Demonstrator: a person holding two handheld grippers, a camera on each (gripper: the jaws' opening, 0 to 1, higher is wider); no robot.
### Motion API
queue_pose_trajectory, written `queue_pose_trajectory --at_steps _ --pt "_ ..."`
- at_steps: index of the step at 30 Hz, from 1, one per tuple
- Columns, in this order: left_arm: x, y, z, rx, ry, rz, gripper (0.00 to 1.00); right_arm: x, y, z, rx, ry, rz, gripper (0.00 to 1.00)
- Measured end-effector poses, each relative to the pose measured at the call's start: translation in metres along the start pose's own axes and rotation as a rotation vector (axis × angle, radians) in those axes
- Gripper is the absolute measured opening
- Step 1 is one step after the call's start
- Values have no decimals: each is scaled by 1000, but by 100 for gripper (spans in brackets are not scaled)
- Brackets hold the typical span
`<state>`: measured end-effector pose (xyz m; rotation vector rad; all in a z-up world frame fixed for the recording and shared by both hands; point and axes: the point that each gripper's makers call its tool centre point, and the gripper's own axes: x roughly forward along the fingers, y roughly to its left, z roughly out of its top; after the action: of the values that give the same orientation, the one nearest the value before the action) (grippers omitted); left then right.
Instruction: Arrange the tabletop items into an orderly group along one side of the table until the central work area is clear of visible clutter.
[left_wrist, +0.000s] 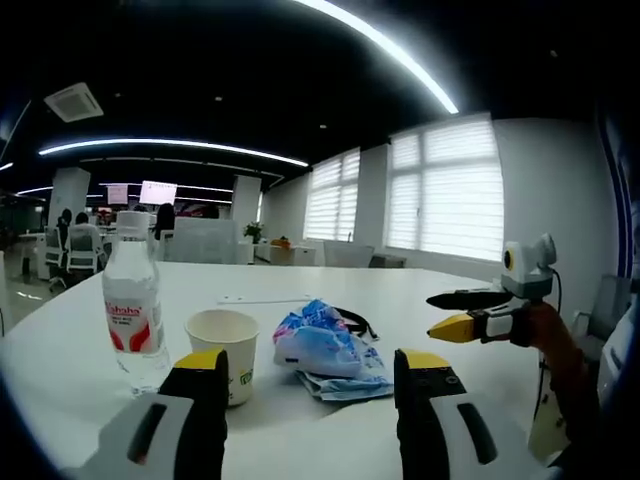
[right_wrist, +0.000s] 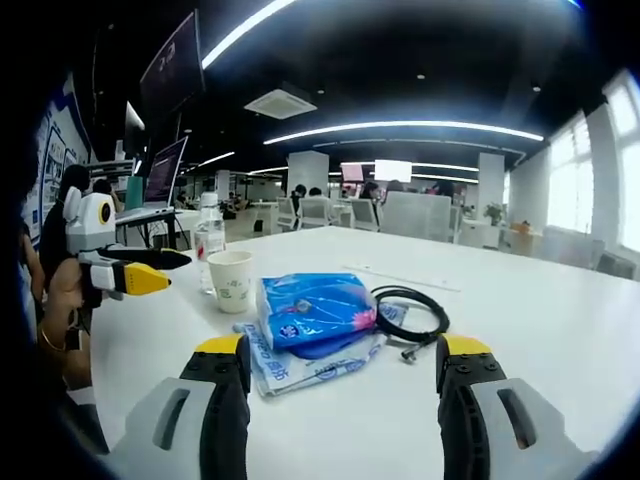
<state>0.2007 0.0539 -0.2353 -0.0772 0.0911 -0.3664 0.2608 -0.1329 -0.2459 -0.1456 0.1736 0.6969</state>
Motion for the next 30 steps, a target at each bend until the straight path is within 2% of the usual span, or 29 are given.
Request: queue_pose_trajectory --at_steps 10,30 --pt "-1 -3 8 2 -12 -10 66 2 -5 0 -3 14 -7 73" --pt "-2 -6 7 -9 3 -25 67 12 -12 0 -48 48 -6 71"
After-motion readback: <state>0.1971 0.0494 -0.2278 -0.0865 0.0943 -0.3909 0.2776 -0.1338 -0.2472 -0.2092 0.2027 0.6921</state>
